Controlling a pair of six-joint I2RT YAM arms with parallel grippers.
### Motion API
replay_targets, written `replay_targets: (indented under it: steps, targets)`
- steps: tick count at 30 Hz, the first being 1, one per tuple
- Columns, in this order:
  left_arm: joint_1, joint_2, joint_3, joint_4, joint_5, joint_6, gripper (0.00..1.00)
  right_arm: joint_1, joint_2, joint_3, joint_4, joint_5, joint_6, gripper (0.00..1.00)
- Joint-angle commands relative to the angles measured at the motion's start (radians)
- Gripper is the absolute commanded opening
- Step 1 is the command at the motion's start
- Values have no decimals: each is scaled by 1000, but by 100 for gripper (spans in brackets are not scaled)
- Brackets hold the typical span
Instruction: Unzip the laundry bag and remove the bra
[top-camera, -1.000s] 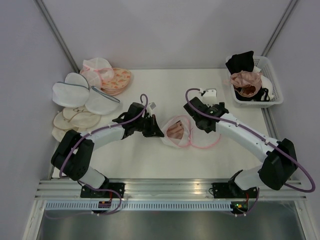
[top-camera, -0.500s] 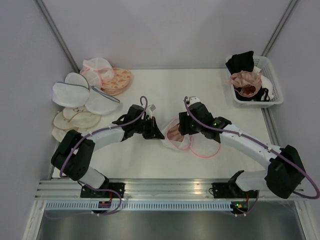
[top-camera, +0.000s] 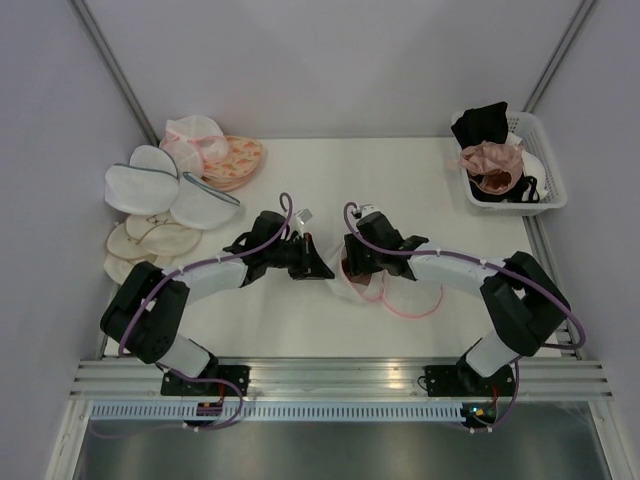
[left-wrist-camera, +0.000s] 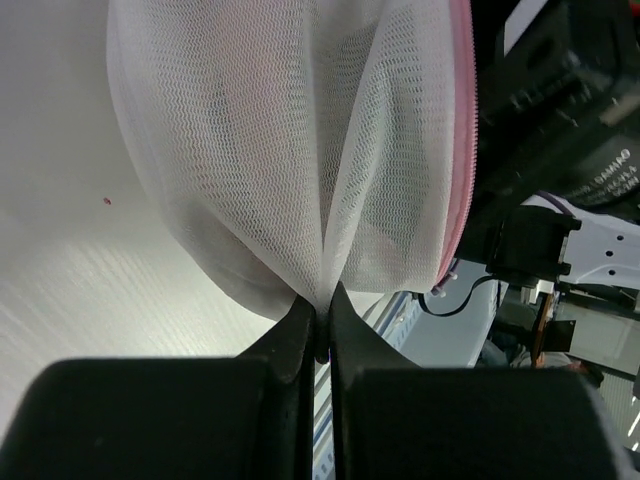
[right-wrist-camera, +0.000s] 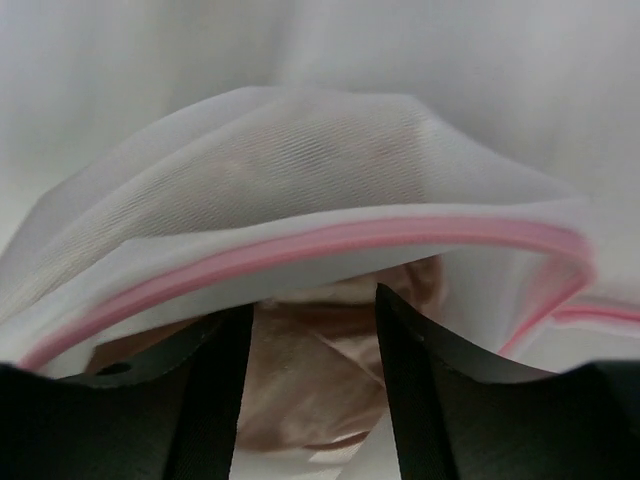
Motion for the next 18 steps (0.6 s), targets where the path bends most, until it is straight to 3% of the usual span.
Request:
replay_targets:
  steps: [1, 5, 12, 15, 16, 18]
  targets:
    - [2, -34, -18, 49, 35, -23, 2, 1, 44, 60, -26, 209, -9, 60]
    - [2, -30, -27, 53, 34, -23, 2, 0, 87, 47, -20, 262, -31, 61]
    - [2, -10, -39, 75, 32, -29, 2, -2, 187, -1, 125, 32, -3, 54]
    - [2, -4, -42, 75, 29, -25, 2, -2, 209, -7, 163, -69, 10, 33]
    - [2, -2, -44, 73, 30, -23, 2, 0, 207, -9, 163, -100, 10, 17]
    - [2, 4, -45, 75, 26, -22, 2, 0, 189, -18, 161, -114, 14, 3]
